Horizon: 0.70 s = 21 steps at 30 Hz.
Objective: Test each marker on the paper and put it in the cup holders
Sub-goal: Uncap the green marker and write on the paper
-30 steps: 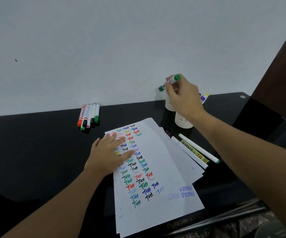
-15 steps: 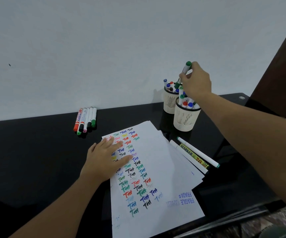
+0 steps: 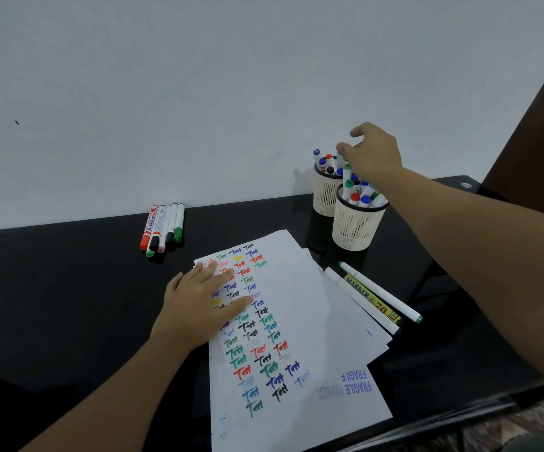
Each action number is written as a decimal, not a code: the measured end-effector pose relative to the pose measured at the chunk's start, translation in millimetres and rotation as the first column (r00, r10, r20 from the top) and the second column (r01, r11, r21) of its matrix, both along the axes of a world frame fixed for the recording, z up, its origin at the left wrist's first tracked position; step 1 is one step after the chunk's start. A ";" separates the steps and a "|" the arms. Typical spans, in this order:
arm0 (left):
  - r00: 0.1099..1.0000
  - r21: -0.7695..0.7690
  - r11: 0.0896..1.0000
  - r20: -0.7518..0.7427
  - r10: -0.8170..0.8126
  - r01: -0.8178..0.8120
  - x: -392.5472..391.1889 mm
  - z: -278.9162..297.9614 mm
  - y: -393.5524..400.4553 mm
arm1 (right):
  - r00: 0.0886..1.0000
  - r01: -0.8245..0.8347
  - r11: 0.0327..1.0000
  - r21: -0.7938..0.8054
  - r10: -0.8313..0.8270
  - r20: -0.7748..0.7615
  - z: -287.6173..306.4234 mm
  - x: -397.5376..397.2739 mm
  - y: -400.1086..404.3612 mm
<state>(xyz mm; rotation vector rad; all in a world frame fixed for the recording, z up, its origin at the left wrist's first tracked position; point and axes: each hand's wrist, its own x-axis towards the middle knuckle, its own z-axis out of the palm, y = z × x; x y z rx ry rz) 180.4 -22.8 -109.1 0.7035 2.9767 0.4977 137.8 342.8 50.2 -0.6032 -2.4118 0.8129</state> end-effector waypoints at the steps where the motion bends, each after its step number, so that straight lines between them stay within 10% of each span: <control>1: 1.000 -0.002 1.000 -0.001 0.000 0.000 0.0 -0.2 0.1 | 1.000 -0.003 1.000 0.006 0.003 0.001 0.5 0.3 -0.5; 17: 0.998 0.221 0.974 0.000 0.059 -0.057 11.6 9.4 1.1 | 0.950 -0.239 0.915 0.324 0.289 -0.115 -21.9 37.5 -89.1; 21: 0.985 0.301 0.942 -0.041 0.167 -0.148 10.7 5.2 -0.6 | 0.848 -0.519 0.760 0.391 0.517 0.119 -55.5 43.9 -140.0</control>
